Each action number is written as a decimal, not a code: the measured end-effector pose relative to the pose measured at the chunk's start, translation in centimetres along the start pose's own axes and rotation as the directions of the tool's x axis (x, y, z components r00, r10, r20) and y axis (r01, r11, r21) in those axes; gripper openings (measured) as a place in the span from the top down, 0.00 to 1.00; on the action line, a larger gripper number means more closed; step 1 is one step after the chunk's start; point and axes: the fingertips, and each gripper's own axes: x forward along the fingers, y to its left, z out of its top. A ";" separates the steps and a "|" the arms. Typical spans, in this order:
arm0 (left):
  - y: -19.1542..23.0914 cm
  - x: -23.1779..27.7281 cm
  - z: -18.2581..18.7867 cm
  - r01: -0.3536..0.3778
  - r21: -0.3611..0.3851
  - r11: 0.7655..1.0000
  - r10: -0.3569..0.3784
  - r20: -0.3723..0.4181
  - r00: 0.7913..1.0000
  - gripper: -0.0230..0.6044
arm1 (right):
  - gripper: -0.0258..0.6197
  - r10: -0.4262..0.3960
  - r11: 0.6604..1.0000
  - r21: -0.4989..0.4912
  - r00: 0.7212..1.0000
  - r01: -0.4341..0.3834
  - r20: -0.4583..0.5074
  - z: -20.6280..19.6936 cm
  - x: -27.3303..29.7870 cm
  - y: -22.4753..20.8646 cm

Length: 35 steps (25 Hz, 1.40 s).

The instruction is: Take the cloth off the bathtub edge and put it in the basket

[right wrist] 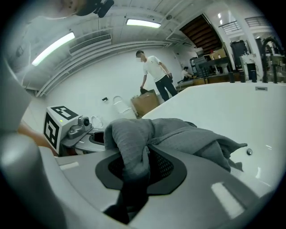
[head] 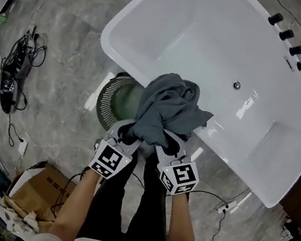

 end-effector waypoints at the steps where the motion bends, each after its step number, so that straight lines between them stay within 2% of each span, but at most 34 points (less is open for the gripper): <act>1: 0.7 -1.0 -0.8 -0.011 -0.013 1.000 0.011 0.000 1.000 0.66 | 0.85 0.014 1.000 0.000 1.000 -0.014 -0.008 -0.4 0.8 1.1; 6: 3.6 -5.7 -5.0 -0.083 -0.097 0.992 0.082 -0.006 0.997 0.66 | 0.86 0.101 0.995 0.002 0.993 -0.101 -0.065 -2.6 4.6 6.4; 11: 6.7 -9.4 -9.3 -0.139 -0.166 0.976 0.138 -0.021 0.990 0.67 | 0.86 0.163 0.986 0.048 0.981 -0.159 -0.101 -5.1 8.4 10.7; 14: 7.7 -11.3 -12.3 -0.171 -0.210 0.963 0.166 -0.043 0.985 0.67 | 0.86 0.194 0.980 0.067 0.971 -0.186 -0.140 -7.4 10.2 13.0; 18: 8.4 -13.5 -15.6 -0.219 -0.233 0.948 0.207 -0.075 0.975 0.67 | 0.86 0.255 0.966 0.093 0.948 -0.241 -0.192 -10.0 11.8 15.5; 21: 8.9 -14.3 -17.9 -0.230 -0.260 0.938 0.212 -0.096 0.973 0.67 | 0.86 0.278 0.959 0.114 0.935 -0.258 -0.222 -11.9 13.0 16.5; 28: 9.6 -12.5 -21.8 -0.220 -0.326 0.919 0.183 -0.141 0.973 0.67 | 0.86 0.262 0.955 0.206 0.929 -0.212 -0.262 -15.7 15.1 15.0; 30: 10.0 -10.8 -22.8 -0.210 -0.344 0.915 0.164 -0.158 0.974 0.67 | 0.86 0.227 0.958 0.235 0.934 -0.164 -0.276 -16.7 15.8 13.4; 33: 10.1 -8.0 -23.5 -0.168 -0.352 0.921 0.117 -0.162 0.980 0.67 | 0.86 0.140 0.963 0.263 0.947 -0.062 -0.290 -18.0 16.2 10.6; 35: 10.7 -7.0 -23.9 -0.150 -0.351 0.924 0.096 -0.168 0.981 0.67 | 0.85 0.111 0.963 0.270 0.949 -0.029 -0.296 -18.5 16.9 9.6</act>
